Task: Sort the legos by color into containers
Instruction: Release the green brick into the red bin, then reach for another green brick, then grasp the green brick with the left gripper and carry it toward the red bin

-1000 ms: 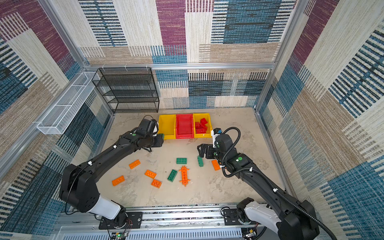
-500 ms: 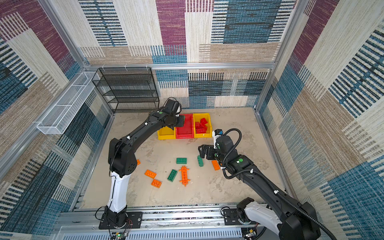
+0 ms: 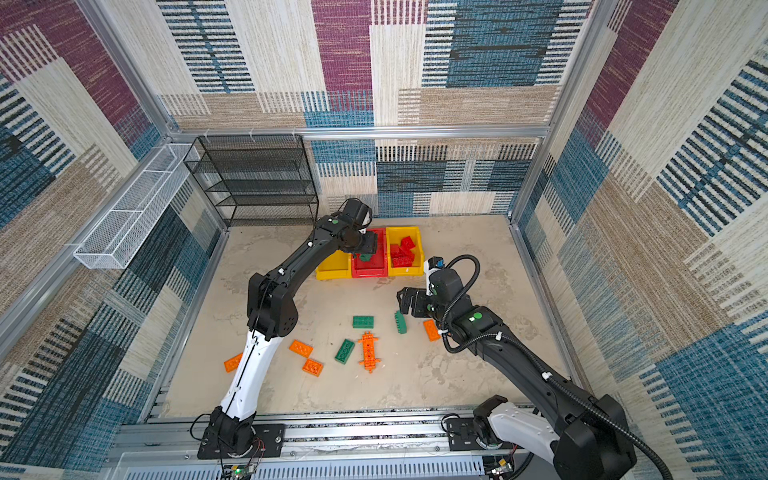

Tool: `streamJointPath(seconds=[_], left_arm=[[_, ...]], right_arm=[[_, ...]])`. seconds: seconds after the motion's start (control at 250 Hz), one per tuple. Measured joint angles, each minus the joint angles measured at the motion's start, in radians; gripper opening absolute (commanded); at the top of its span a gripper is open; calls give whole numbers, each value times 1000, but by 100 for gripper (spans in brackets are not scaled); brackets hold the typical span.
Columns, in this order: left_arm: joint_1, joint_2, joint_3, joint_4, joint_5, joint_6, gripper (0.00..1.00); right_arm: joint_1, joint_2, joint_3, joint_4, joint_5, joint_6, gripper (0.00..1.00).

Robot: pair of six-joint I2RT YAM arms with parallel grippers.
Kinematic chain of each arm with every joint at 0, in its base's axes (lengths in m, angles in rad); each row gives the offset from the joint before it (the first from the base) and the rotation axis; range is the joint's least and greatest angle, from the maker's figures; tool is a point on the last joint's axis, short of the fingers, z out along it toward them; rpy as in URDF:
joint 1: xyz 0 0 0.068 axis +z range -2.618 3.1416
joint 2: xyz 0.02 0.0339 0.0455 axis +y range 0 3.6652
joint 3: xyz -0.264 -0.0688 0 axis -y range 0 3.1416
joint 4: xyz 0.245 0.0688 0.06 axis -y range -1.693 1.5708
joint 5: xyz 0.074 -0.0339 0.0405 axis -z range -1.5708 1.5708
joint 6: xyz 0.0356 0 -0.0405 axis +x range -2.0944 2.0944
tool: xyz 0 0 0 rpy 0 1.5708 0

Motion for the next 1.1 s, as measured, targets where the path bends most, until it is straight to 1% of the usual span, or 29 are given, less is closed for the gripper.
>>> streamJointPath(seconds=[0.092, 0.192, 0.252, 0.336, 0.432, 0.492, 0.584, 0.672, 0.792, 0.892, 0.992, 1.096], left_arm=[[-1, -46, -62, 1, 18, 1, 69], [-8, -163, -220, 17, 18, 2, 68], [-18, -264, -358, 43, 17, 3, 69], [-40, -438, -589, 95, 8, 3, 68], [-70, -615, -827, 144, -23, 3, 68], [-102, -718, -972, 161, -65, 3, 68], [-164, -849, -1147, 162, -117, 2, 69], [-216, -957, -1280, 166, -134, -7, 68], [-251, -1075, -1428, 180, -140, -42, 70], [-278, -1142, -1517, 211, -136, -79, 72], [-311, -1157, -1562, 237, -132, -111, 72], [-348, -1136, -1577, 263, -133, -131, 71]], right_arm=[[0, 10, 7, 0, -5, 0, 100], [0, 12, 19, -2, -11, -11, 100], [0, 12, 26, -1, -11, -16, 100], [0, 11, 33, -3, -11, -23, 100], [0, 11, 40, -5, -11, -24, 100], [0, 14, 45, -7, -14, -27, 100], [0, 23, 52, -8, -21, -34, 100], [0, 31, 60, -8, -34, -41, 100], [0, 34, 65, -15, -54, -42, 100], [1, 21, 61, -22, -63, -41, 100], [1, -12, 48, -25, -70, -33, 100], [1, -47, 34, -44, -70, -17, 100]])
